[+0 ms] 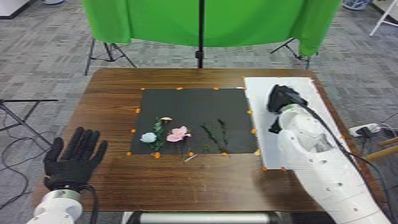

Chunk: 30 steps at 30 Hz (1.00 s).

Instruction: Arrange flowers

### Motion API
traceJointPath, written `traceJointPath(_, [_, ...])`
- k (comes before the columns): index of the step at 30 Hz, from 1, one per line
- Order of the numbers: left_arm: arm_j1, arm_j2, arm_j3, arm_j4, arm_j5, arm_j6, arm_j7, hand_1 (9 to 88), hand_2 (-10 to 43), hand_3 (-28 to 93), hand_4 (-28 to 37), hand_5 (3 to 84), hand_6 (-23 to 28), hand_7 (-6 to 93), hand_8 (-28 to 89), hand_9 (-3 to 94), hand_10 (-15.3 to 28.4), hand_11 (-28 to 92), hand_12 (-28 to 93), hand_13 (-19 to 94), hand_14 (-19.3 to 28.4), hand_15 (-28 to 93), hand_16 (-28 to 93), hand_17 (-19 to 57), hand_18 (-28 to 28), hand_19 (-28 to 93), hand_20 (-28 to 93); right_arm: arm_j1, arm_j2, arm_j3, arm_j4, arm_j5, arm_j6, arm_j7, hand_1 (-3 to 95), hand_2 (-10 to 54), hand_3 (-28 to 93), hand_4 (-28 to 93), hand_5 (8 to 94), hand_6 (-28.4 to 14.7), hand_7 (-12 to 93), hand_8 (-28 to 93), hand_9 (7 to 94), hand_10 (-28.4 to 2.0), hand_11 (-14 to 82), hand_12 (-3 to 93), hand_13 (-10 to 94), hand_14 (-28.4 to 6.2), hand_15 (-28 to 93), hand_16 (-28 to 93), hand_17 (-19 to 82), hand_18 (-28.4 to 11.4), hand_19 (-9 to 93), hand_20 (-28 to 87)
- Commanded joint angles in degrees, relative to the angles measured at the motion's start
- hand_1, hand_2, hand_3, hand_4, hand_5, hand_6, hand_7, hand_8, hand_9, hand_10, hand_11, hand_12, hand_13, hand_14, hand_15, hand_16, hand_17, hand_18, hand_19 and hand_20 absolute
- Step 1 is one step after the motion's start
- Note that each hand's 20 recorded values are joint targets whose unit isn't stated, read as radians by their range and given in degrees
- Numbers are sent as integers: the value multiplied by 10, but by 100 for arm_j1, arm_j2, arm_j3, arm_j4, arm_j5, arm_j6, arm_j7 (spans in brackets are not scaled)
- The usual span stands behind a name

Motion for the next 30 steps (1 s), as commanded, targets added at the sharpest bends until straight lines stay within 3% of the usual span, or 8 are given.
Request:
traceJointPath(1, [90,-44,-62,-5,-27,-47,4,264,159,746,-283,463,83,141,-103,396,135,236,110,344,126,323,-52,-46,131,376,151,-501,133,-433,-1481,1,292,-636,599,-95,694,-283,778,4,298,-16,844,-111,86,381,686,-79,375,419,294,-201,797,414])
traceJointPath(8, [22,6,-6,7,-83,-38,10,264,158,748,-283,464,84,141,-103,398,134,236,111,344,126,324,-52,-45,131,375,150,-607,30,-1100,-2077,-402,389,-1681,594,-95,701,-283,775,1,302,-15,845,-112,90,389,683,-82,390,418,293,-204,800,417])
traceJointPath(14, [-15,18,-3,23,-46,-60,-45,264,159,746,-283,465,85,141,-103,399,135,236,111,345,127,324,-53,-45,131,377,151,-836,47,-1500,-2191,-696,319,-1953,593,-95,702,-283,773,1,304,-15,843,-111,90,390,680,-82,396,414,291,-203,800,419])
traceJointPath(26, [16,-12,-70,40,-23,-30,-91,265,159,746,-283,466,84,141,-103,401,135,235,110,346,127,326,-54,-45,131,376,150,-1074,141,-1537,-2090,-698,501,-1740,586,-95,705,-283,760,4,292,-29,825,-112,78,378,670,-81,400,413,289,-203,797,420])
traceJointPath(30, [10,-12,-72,55,-35,-22,-95,264,159,748,-283,466,84,141,-103,401,135,234,110,346,126,326,-54,-45,131,376,151,-1141,77,-1459,-2015,-741,429,-1700,576,-95,707,-283,736,0,236,-33,806,-110,78,366,659,-83,417,397,286,-203,797,418])
